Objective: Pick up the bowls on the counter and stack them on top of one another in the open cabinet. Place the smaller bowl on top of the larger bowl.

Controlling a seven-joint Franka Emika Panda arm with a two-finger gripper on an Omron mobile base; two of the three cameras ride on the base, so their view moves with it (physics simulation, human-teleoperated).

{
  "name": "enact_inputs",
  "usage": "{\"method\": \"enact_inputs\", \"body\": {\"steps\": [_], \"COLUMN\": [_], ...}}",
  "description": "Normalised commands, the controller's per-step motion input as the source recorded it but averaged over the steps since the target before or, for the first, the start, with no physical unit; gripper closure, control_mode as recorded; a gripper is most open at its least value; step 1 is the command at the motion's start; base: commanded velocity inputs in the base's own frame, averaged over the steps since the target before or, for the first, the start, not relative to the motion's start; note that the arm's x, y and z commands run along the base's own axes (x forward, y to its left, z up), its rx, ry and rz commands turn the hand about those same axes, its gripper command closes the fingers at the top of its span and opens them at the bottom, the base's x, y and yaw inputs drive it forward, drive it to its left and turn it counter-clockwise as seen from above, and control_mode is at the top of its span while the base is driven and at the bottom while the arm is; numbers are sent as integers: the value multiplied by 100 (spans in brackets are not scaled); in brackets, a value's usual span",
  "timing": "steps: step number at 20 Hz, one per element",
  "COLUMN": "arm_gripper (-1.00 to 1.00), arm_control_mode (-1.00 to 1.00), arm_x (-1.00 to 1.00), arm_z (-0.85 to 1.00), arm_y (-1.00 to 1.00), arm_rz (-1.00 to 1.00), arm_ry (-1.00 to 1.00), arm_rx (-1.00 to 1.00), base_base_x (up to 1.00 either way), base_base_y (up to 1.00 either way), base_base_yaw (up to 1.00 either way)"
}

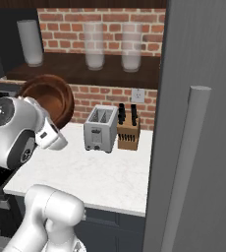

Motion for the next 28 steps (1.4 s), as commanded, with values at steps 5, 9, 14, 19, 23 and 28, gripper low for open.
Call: {"method": "enact_inputs", "body": {"steps": [5,9,14,19,23,28], "arm_gripper": [100,100,100,100,100,100], "arm_control_mode": [-100,-100,-100,-100,-100,-100], "arm_x": [16,77,36,30,67,74], "arm_z": [100,91,27,-12,-6,0], "arm_y": [55,25,18,1,0,0], "arm_rz": [-1,-16,-6,0,-1,-3], "arm_ry": [0,23,11,-2,1,0], "arm_rx": [0,0,1,0,0,0], "base_base_x": [0,0,0,0,0,0], "base_base_y": [0,0,0,0,0,0], "base_base_yaw": [0,0,0,0,0,0]}}
